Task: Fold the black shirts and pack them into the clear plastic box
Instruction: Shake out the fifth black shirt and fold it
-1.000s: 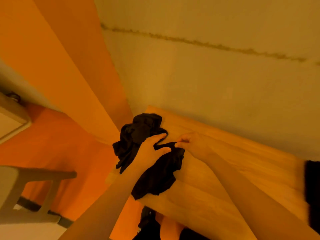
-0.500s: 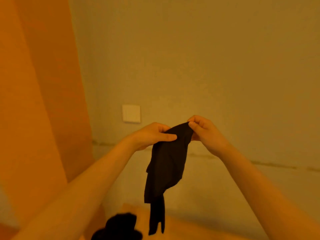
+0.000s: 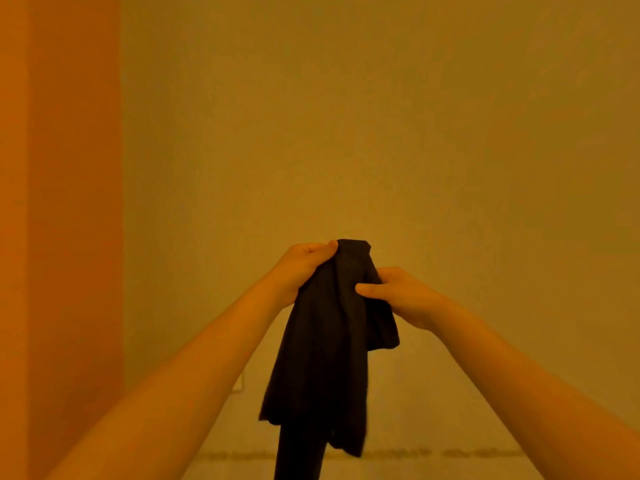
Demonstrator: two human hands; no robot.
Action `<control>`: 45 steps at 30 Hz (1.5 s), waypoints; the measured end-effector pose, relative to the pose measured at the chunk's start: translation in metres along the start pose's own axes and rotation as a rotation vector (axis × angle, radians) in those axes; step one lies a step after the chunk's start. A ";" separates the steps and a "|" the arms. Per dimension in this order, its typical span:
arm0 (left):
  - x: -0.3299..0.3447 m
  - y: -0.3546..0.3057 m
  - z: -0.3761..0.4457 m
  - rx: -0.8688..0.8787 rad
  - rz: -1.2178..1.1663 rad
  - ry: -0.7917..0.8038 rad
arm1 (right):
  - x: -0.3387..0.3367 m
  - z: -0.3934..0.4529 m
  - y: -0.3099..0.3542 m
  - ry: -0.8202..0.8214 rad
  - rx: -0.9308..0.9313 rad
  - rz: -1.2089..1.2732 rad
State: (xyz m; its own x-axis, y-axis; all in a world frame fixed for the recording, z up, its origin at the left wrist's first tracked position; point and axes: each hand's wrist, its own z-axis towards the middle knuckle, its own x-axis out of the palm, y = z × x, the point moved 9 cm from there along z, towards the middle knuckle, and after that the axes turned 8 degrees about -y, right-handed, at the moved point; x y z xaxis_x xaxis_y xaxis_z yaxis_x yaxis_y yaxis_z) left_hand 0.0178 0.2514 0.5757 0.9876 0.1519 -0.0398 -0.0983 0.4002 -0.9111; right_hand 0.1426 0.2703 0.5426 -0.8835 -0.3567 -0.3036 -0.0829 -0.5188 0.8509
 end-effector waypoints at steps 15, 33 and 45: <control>0.039 0.013 -0.007 0.027 0.056 0.202 | -0.014 0.025 0.040 0.109 0.045 -0.366; 0.026 0.006 -0.004 0.112 0.606 0.261 | -0.089 0.021 0.048 -0.043 0.050 -0.640; -0.030 0.017 -0.005 -0.075 0.356 0.188 | -0.114 0.015 0.021 -0.088 0.140 -0.427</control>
State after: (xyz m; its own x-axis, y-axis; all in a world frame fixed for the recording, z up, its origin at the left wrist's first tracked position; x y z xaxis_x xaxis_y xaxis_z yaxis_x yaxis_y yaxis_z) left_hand -0.0131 0.2489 0.5596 0.8994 0.0981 -0.4259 -0.4355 0.2848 -0.8540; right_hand 0.2344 0.3120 0.6016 -0.7921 -0.0636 -0.6071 -0.5042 -0.4925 0.7094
